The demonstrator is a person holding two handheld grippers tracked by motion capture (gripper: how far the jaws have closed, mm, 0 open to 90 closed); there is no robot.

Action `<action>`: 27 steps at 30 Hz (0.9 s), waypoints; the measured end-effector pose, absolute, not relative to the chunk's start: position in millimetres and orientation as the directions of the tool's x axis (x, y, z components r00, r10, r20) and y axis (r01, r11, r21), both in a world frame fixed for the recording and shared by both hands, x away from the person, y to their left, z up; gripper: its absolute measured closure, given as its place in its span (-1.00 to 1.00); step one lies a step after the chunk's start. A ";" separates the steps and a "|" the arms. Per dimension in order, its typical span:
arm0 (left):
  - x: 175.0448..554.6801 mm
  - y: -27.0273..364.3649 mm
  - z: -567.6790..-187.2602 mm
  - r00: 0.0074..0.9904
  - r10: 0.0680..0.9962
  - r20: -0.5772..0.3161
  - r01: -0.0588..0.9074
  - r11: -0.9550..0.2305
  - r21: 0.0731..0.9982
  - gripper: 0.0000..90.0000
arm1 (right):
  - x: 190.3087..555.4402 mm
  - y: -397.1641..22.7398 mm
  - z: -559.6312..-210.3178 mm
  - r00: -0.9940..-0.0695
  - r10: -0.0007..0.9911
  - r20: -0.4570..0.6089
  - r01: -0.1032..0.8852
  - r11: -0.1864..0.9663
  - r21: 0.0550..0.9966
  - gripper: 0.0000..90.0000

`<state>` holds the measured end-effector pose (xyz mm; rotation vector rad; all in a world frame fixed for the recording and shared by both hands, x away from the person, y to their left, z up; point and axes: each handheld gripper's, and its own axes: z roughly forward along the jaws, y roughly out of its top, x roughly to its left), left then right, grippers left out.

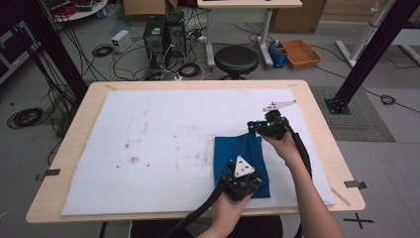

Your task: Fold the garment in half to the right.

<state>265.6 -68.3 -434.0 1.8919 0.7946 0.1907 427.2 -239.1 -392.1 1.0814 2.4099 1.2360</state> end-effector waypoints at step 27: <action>261.7 80.3 -387.1 0.698 0.700 -0.150 0.346 -0.147 0.927 0.22 | 397.4 -233.0 -408.1 -0.521 0.853 -0.037 0.513 0.347 0.785 0.67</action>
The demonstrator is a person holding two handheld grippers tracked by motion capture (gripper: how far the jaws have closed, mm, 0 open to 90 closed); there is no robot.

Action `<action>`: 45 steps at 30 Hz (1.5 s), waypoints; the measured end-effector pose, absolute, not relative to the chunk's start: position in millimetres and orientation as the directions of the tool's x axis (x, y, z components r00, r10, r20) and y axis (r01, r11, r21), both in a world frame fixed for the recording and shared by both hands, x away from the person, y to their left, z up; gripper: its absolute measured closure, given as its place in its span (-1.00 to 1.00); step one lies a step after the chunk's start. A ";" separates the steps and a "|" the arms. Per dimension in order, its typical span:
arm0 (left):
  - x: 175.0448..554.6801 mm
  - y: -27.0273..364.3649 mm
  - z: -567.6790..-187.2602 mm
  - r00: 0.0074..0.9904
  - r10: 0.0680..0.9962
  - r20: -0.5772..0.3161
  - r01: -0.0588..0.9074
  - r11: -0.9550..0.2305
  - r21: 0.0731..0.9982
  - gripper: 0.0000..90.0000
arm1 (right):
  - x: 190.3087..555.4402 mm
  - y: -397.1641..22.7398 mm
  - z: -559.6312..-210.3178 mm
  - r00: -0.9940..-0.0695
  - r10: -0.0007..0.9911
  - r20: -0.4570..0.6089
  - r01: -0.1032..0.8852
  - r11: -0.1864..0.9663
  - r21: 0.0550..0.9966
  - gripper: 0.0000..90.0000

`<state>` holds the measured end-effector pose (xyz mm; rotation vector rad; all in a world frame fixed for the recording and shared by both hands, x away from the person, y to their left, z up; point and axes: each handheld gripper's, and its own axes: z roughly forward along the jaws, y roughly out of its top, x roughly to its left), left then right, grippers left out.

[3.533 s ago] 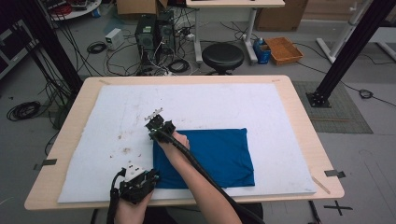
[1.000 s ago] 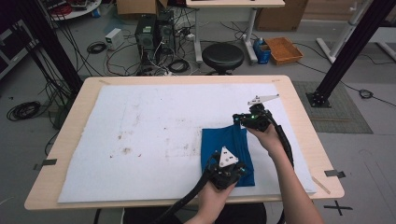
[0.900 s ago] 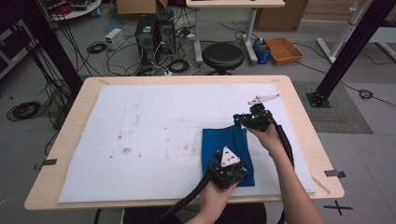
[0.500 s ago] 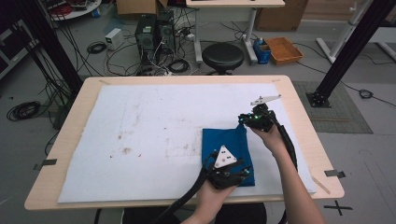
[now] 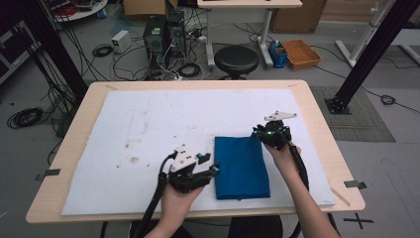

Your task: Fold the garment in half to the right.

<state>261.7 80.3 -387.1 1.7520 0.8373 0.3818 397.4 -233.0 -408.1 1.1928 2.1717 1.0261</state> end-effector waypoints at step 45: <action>271.5 155.6 -390.6 0.569 0.806 -0.162 0.363 -0.069 0.929 0.15 | 367.7 -263.8 -410.5 -0.430 0.899 0.085 0.573 0.199 0.795 0.61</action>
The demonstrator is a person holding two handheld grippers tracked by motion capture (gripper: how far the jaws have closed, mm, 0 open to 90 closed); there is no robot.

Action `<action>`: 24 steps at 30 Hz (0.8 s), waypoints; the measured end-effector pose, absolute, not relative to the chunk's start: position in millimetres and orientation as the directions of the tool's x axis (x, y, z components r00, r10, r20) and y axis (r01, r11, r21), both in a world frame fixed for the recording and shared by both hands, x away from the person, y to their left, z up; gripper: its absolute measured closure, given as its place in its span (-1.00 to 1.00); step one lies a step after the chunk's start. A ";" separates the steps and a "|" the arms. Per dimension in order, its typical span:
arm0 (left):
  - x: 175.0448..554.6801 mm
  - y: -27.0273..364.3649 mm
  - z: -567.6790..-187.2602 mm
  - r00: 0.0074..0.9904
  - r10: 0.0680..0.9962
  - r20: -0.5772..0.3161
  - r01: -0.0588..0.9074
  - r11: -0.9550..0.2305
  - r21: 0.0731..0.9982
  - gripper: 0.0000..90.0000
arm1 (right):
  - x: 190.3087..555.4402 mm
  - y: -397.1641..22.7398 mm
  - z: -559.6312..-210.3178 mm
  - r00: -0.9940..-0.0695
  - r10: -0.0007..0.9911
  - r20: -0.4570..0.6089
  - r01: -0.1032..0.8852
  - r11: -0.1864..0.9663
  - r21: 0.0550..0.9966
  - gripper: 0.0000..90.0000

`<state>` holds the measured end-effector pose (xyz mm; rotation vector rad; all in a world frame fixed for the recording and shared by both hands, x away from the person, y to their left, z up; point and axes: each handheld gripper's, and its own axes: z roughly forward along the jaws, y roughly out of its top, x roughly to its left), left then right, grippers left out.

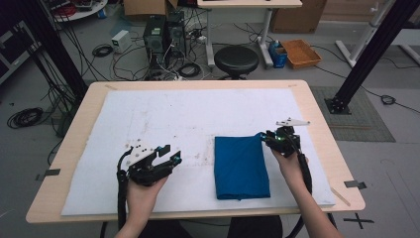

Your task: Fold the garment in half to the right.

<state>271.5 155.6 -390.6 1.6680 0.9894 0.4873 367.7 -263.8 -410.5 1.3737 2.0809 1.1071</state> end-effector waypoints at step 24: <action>267.7 161.3 -388.3 0.554 0.821 -0.138 0.333 -0.066 0.941 0.09 | 224.0 -261.7 -431.3 -0.544 0.834 0.087 0.586 0.304 0.751 0.61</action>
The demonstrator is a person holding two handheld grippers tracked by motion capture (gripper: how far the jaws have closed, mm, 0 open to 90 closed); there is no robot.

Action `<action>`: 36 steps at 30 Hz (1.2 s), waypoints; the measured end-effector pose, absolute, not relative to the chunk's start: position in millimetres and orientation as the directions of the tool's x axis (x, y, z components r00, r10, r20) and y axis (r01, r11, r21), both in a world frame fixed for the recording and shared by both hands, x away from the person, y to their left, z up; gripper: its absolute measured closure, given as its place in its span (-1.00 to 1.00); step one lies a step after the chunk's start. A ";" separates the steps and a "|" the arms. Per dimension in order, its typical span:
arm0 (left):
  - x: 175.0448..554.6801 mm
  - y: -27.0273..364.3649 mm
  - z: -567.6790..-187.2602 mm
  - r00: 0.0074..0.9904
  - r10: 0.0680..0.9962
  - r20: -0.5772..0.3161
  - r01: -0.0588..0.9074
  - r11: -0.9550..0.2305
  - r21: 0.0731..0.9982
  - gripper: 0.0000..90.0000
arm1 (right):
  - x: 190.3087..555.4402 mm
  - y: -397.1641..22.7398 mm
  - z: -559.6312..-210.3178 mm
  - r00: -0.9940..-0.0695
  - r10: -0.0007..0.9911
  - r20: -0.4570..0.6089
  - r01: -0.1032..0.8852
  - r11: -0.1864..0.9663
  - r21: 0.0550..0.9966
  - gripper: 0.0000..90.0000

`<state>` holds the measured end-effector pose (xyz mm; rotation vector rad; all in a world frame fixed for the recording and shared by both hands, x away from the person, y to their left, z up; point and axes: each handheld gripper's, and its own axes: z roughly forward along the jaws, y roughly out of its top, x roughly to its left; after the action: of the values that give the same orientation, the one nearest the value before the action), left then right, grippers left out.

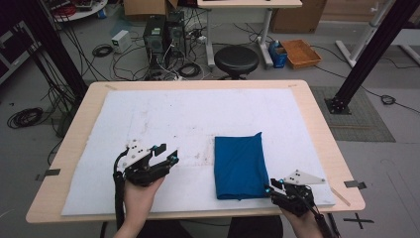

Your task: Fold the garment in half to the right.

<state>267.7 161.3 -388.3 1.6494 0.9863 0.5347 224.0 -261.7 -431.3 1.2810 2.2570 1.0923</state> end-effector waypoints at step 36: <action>284.9 180.9 -387.5 0.612 0.777 -0.147 0.344 -0.095 0.934 -0.26 | 248.5 -288.7 -393.6 -0.537 0.837 0.102 0.418 0.159 0.895 -0.03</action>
<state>284.9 180.9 -387.5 1.6902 0.9320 0.4700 248.5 -288.7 -393.6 1.1914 2.0229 1.3460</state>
